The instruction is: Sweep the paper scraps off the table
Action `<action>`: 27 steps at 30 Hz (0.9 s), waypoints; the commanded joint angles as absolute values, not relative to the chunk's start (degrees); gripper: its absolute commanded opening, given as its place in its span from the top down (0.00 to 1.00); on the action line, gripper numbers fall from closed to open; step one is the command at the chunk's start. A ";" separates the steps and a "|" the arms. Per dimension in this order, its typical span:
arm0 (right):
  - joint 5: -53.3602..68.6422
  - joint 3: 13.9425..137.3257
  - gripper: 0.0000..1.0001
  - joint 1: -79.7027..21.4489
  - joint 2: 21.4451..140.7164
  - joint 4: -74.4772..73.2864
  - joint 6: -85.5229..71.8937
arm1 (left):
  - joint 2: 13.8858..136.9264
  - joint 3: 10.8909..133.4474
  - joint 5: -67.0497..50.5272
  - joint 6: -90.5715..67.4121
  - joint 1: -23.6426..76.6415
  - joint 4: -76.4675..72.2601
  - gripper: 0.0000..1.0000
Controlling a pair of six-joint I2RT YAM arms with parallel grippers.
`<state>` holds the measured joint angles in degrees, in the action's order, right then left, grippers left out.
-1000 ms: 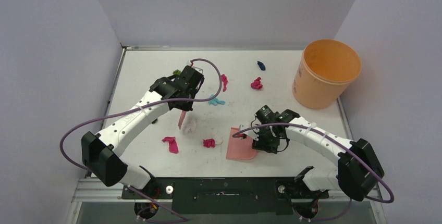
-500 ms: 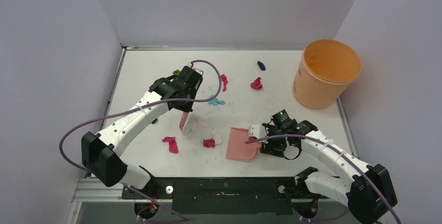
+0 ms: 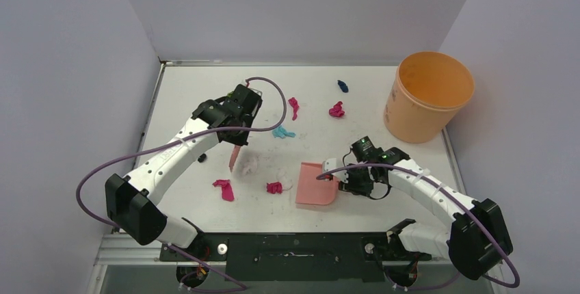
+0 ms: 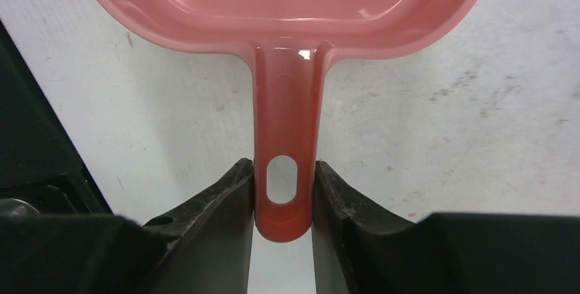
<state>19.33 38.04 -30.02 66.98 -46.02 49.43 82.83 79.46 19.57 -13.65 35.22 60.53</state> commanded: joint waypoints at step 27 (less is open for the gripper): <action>7.37 49.48 0.91 -39.10 78.81 -53.84 36.01 | 88.39 77.38 4.60 -26.85 42.22 51.62 1.00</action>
